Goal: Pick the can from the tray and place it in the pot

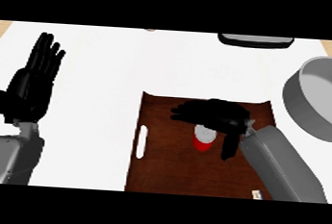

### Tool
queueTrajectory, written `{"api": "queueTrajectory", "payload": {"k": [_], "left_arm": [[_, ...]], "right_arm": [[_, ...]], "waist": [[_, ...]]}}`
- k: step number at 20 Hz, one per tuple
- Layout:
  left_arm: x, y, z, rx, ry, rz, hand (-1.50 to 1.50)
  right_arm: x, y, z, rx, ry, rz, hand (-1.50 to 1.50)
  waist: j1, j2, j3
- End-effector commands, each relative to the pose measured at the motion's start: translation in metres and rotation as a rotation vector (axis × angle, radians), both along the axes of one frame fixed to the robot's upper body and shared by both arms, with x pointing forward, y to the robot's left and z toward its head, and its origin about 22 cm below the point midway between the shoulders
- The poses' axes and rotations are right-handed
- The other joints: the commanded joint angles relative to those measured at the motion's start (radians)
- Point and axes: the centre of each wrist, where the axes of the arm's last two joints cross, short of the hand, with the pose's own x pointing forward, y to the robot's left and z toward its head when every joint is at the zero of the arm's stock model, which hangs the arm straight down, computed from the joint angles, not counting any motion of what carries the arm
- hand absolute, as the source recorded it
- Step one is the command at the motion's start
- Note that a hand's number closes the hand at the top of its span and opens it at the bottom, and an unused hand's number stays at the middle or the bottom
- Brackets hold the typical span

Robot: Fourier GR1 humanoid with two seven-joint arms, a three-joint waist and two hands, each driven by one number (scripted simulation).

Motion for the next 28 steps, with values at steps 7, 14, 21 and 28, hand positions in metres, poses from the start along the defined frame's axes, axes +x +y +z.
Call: {"api": "queueTrajectory", "payload": {"k": [7,14,21,28], "left_arm": [[0.011,-0.01,0.001,0.0,-0.005,0.011,0.0],[-0.013,-0.021,-0.008,-0.014,0.003,0.024,0.0],[0.001,-0.002,-0.01,-0.003,0.015,0.008,0.0],[0.001,0.005,-0.004,0.002,-0.016,0.023,0.0]], "right_arm": [[-0.027,0.034,-0.025,0.057,-0.066,0.194,1.5],[-0.032,0.028,-0.021,0.074,-0.093,0.161,1.5],[-0.014,0.016,0.008,0.146,-0.241,-0.219,1.5],[0.018,-0.027,0.021,0.044,-0.3,-1.105,1.5]], "waist": [[-0.003,0.004,0.002],[-0.001,0.002,0.002],[-0.005,0.005,0.002],[-0.035,0.01,-0.004]]}}
